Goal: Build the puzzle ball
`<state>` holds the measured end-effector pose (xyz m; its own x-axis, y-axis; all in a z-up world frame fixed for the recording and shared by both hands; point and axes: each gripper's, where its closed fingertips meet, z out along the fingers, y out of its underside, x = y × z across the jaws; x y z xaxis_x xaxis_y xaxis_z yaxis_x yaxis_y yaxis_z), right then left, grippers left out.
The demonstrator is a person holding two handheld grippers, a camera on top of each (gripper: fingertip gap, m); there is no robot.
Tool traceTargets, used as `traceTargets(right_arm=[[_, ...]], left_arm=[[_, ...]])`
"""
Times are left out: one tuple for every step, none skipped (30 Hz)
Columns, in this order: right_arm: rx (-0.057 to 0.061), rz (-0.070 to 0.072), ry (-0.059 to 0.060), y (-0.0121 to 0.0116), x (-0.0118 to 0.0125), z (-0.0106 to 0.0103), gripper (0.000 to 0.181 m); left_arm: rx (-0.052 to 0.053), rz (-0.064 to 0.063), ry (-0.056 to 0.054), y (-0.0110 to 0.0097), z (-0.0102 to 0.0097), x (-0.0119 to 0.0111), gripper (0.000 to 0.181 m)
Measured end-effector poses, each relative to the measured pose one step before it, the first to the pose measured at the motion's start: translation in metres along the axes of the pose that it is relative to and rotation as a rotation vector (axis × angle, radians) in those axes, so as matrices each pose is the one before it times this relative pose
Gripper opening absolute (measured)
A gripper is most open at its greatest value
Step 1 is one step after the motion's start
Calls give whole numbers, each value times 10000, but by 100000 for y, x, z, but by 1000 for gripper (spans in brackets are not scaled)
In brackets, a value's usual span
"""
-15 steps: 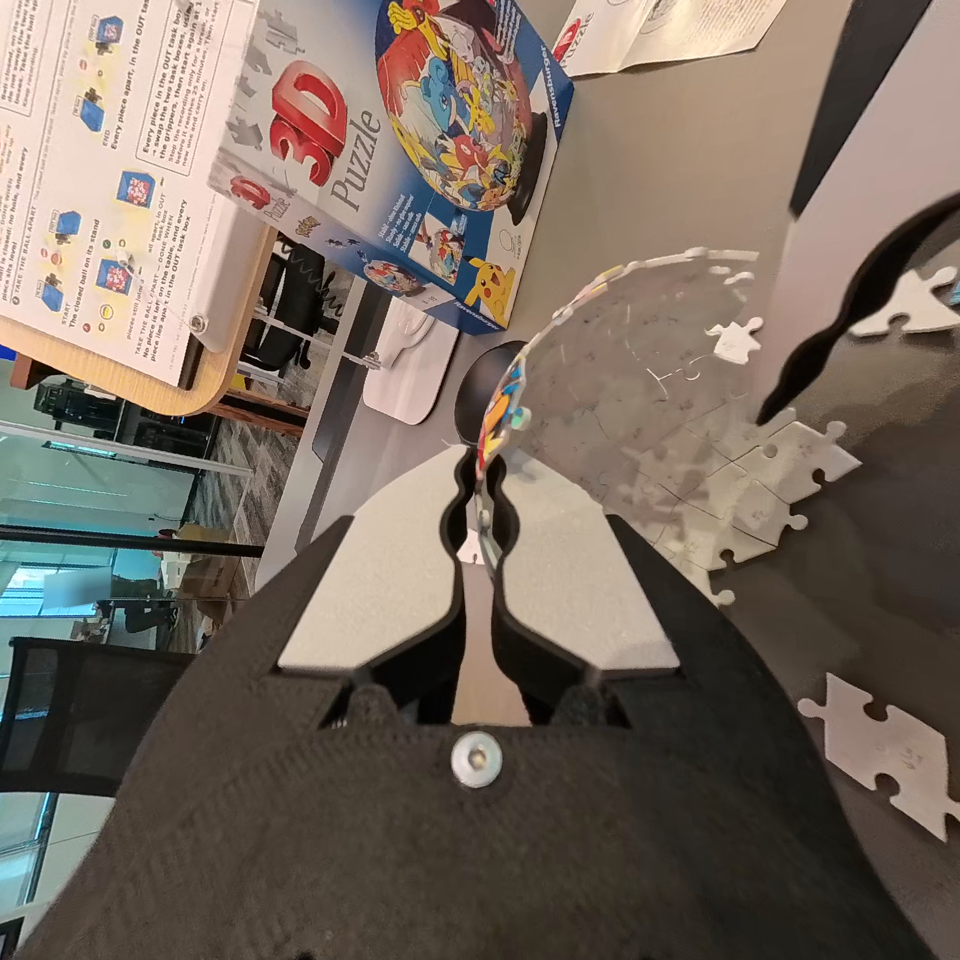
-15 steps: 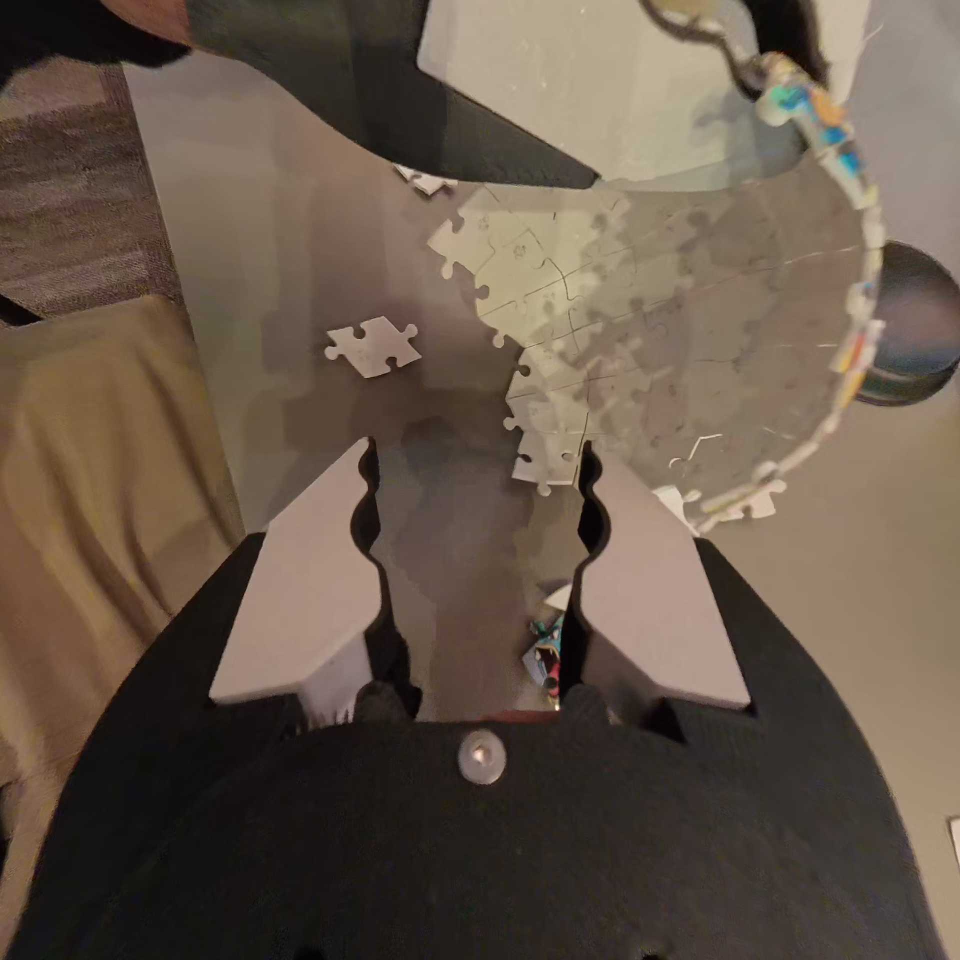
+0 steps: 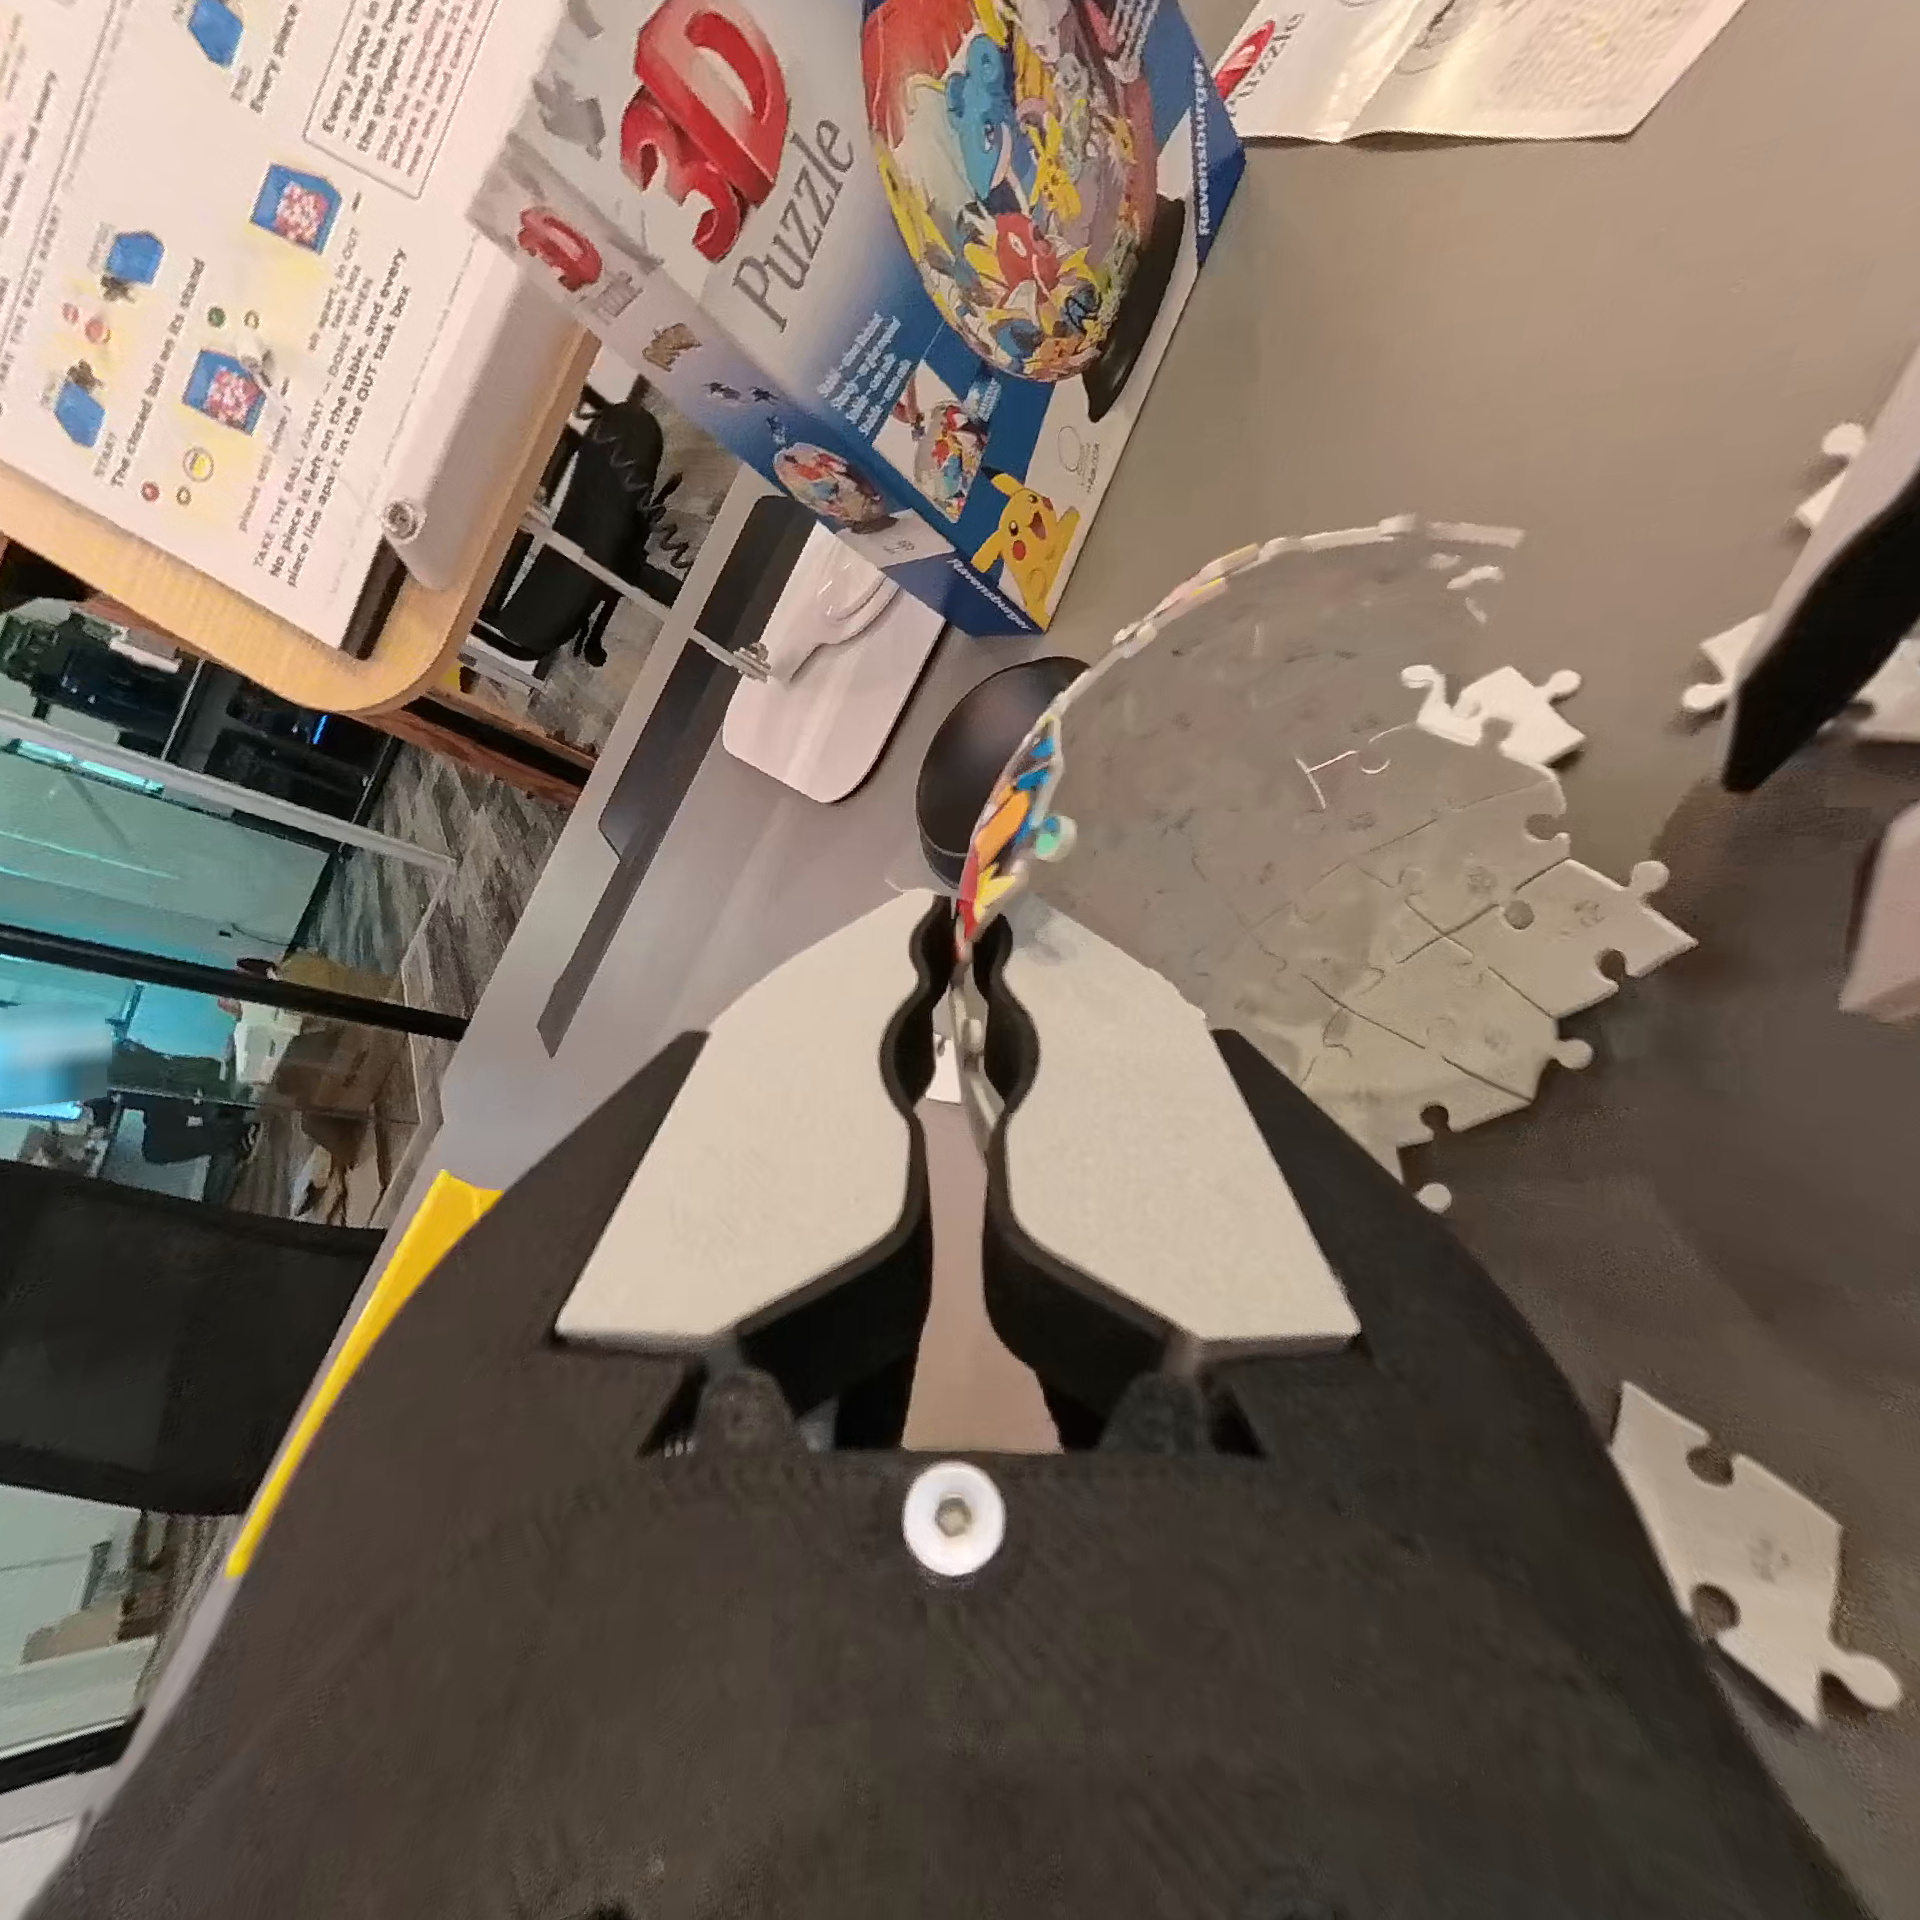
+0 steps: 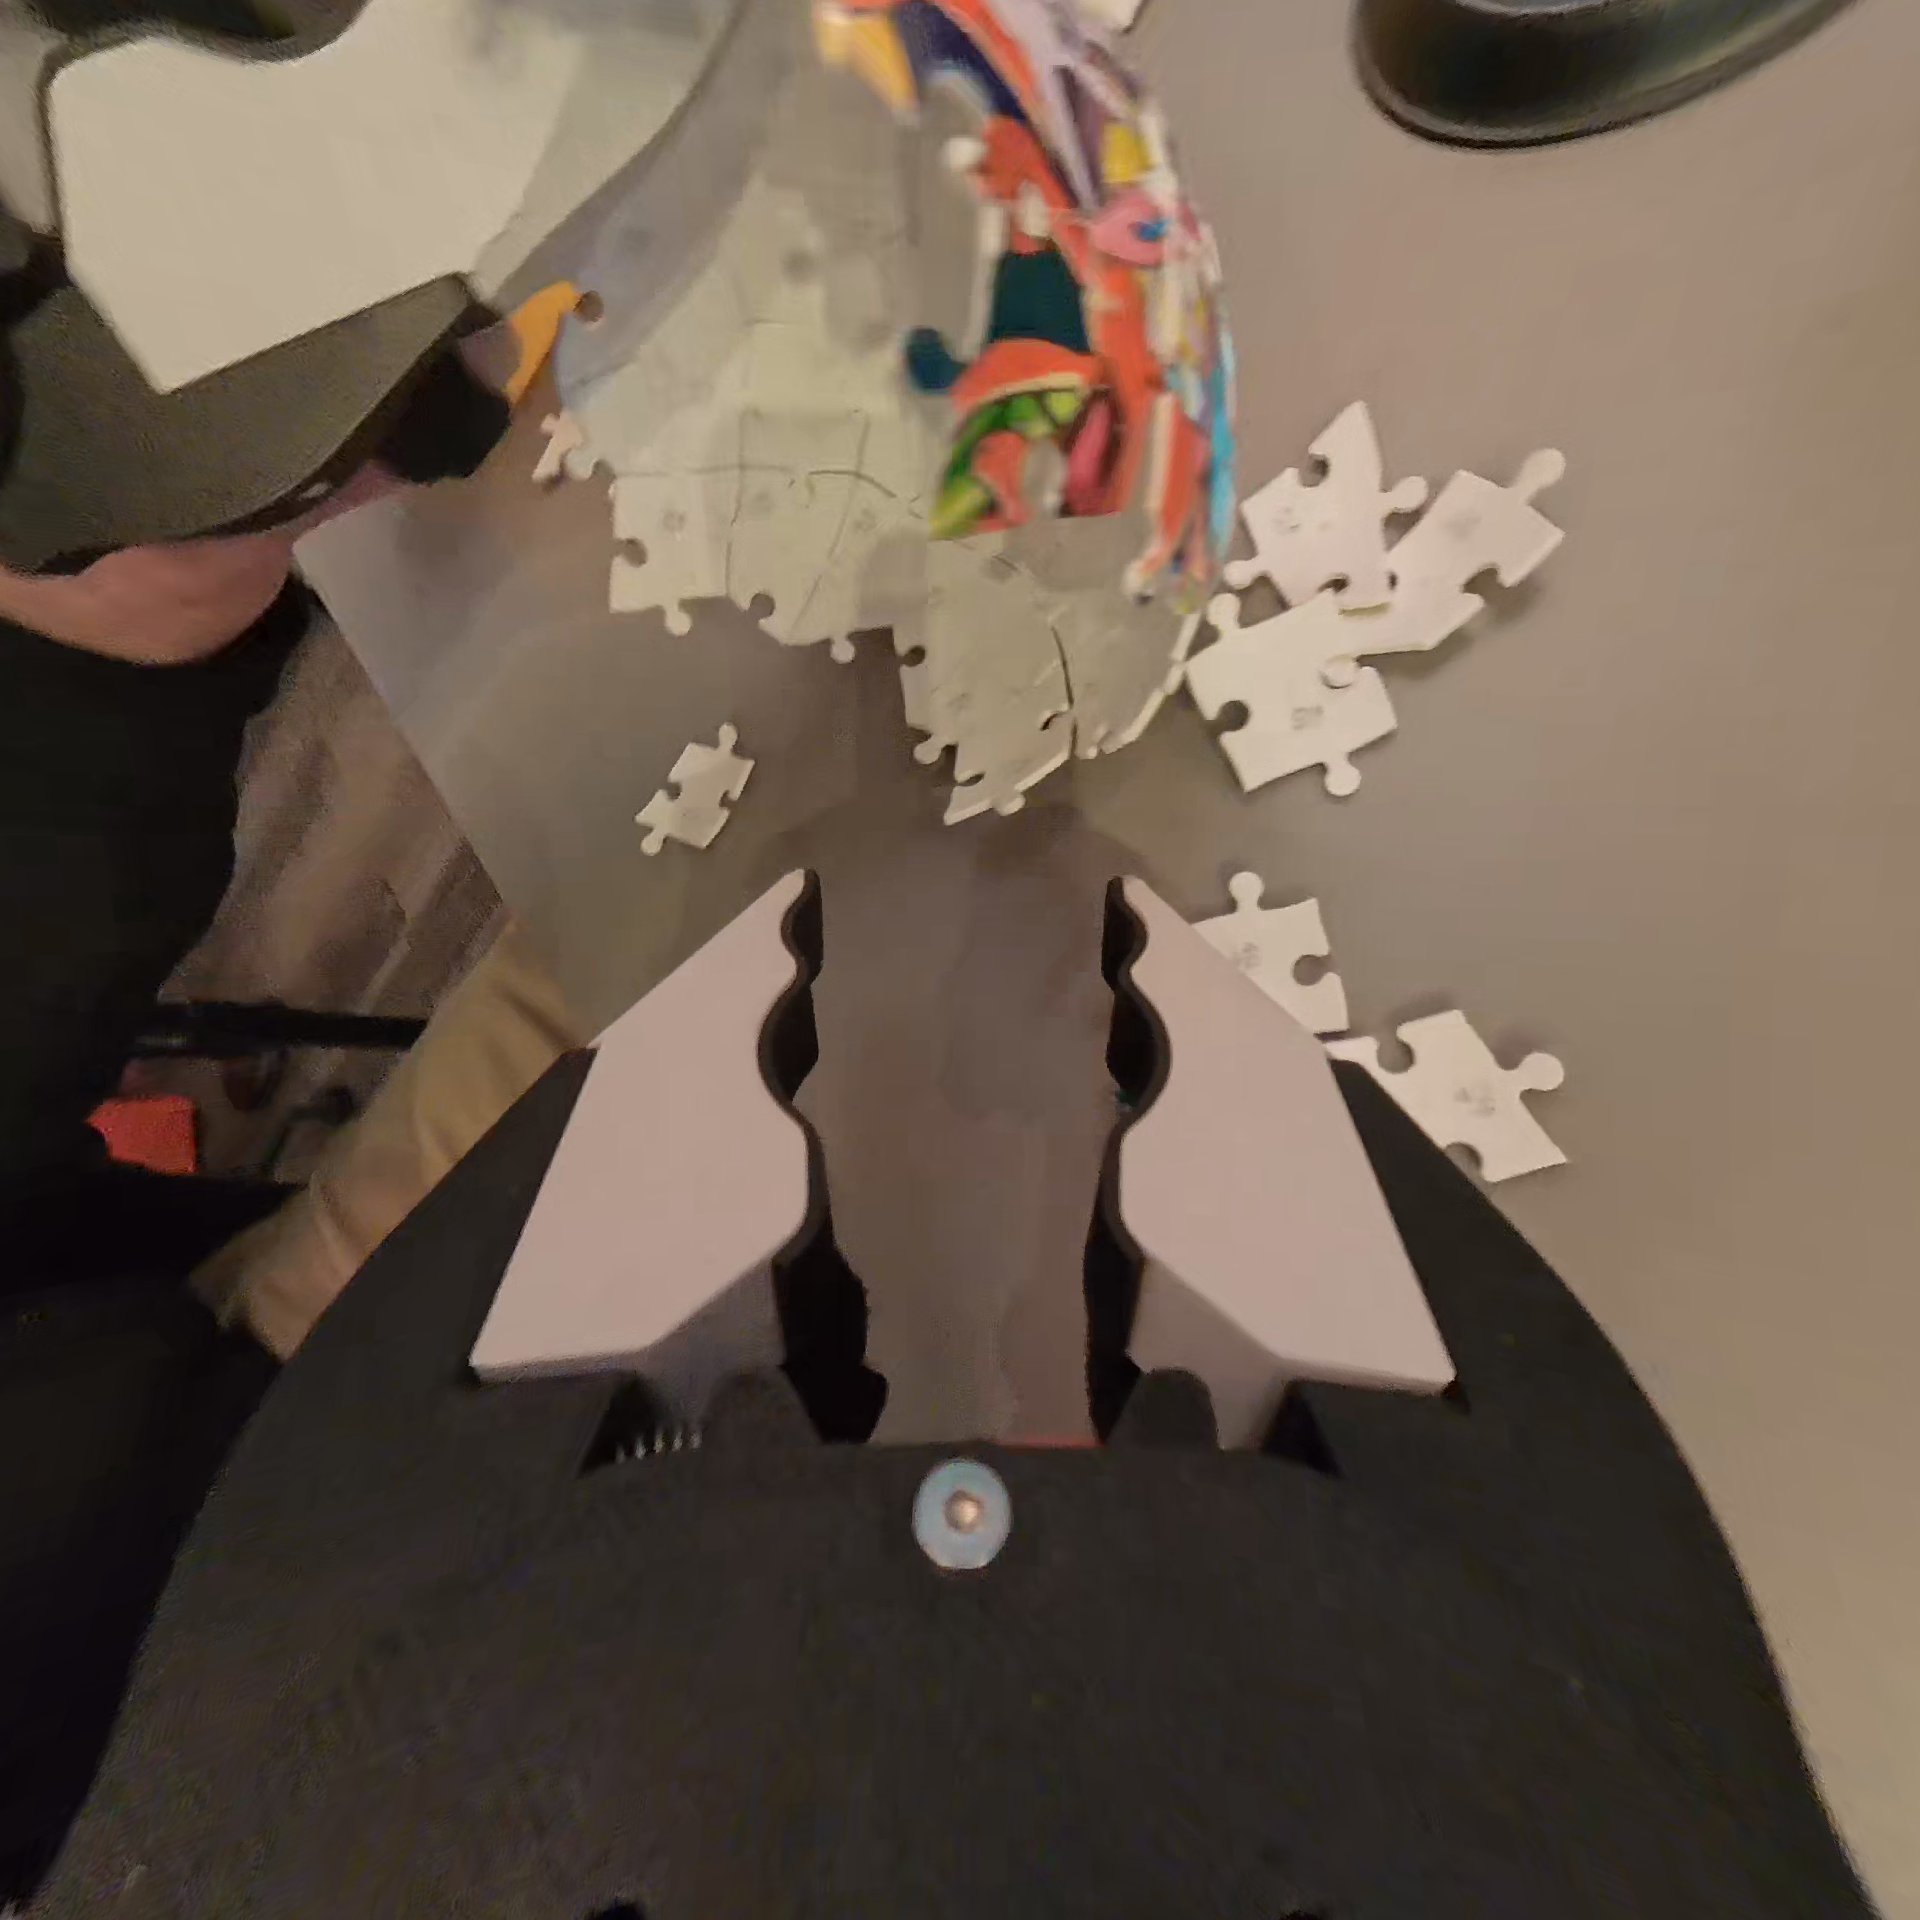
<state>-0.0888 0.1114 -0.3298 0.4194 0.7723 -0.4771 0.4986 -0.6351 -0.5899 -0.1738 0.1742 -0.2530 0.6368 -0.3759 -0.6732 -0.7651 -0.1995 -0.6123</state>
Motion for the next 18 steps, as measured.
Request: traceTargets(right_arm=[[147, 260, 26, -173, 415, 183, 52], [122, 201, -57, -191, 175, 141, 49], [53, 117, -99, -140, 14, 144, 47], [49, 88, 52, -153, 202, 130, 46], [96, 91, 111, -252, 295, 102, 45], [194, 116, 27, -403, 172, 46, 45], [98, 132, 9, -261, 165, 59, 45], [80, 128, -8, -214, 151, 66, 44], [18, 129, -9, -89, 169, 95, 42], [27, 125, -26, -78, 162, 96, 41], [92, 130, -33, -165, 136, 61, 39], [40, 108, -62, -78, 64, 68, 38], [24, 88, -38, -60, 62, 74, 36], [73, 79, -49, -133, -5, 47, 36], [59, 40, -64, -134, -55, 44, 34], [56, 17, -47, -136, -50, 32, 31], [55, 16, -43, -145, -73, 36, 29], [36, 20, -58, -121, -104, 53, 29]], left_arm=[[-3, -113, -88, -8, -11, -78, 4], [8, -100, -48, -17, 5, -14, 4], [50, -105, -23, -52, 11, 32, 4], [42, -100, -12, -37, 18, 16, 4], [19, -74, -20, 12, 45, 2, 4], [15, -73, -43, 4, 34, -42, 4], [32, -68, -48, -24, 7, -38, 4], [36, -42, -41, -39, -12, -40, 4], [16, -39, -64, -12, 1, -89, 4], [20, -59, -88, -27, -31, -139, 4], [31, -53, -74, -69, -28, -125, 4], [42, -31, -59, -98, -50, -104, 4], [34, -29, -73, -102, -58, -123, 4], [29, -19, -52, -106, -47, -85, 4], [49, 8, -28, -152, -66, -35, 4], [61, 20, -39, -187, -65, -33, 4], [51, 14, -42, -182, -71, -27, 4], [51, 20, -46, -197, -73, -36, 3]])
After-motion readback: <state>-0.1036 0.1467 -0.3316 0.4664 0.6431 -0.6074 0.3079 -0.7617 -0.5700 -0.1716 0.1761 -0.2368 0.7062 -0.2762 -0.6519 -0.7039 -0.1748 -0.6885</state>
